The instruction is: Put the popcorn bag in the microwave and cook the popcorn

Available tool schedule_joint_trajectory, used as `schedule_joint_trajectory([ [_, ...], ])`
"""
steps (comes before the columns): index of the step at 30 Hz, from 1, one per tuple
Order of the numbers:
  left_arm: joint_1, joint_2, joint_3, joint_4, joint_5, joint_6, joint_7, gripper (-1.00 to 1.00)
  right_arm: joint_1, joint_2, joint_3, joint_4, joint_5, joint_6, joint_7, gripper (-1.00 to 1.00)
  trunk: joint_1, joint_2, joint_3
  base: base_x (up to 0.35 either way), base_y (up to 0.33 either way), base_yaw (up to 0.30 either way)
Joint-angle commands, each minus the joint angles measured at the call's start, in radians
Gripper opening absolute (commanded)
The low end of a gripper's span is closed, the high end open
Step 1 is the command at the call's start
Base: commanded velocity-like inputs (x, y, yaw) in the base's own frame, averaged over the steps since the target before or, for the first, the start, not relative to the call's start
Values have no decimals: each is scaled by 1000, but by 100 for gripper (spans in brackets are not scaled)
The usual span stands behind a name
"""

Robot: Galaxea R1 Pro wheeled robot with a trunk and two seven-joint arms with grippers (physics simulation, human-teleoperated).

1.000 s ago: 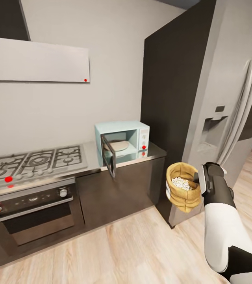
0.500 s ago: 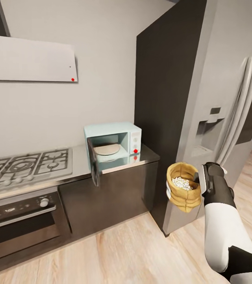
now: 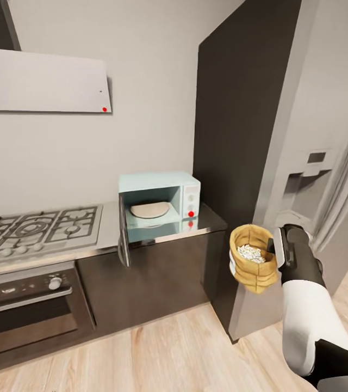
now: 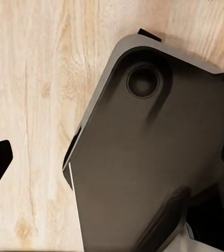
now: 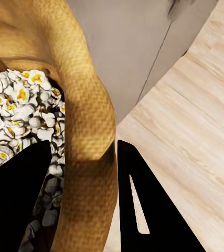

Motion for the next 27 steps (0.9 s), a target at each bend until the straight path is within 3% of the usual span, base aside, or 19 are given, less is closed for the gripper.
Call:
schedule_joint_trajectory([
  [1, 0, 0, 2, -2, 2, -2, 3, 100, -1, 1, -2, -1, 9, 5, 6, -100, 0, -1, -1, 30, -36, 270],
  [14, 0, 0, 3, -2, 2, -2, 3, 100, -1, 9, 1, -1, 7, 5, 6, -100, 0, -1, -1, 2, -3, 270],
  [19, 0, 0, 3, -2, 2, -2, 3, 100, -1, 14, 39, -1, 3, 5, 9, -100, 0, -1, -1, 0, 0, 270],
  [27, 0, 0, 3, -2, 2, -2, 3, 100, -1, 16, 44, 0, -1, 5, 11, -100, 0, -1, -1, 0, 0, 270],
])
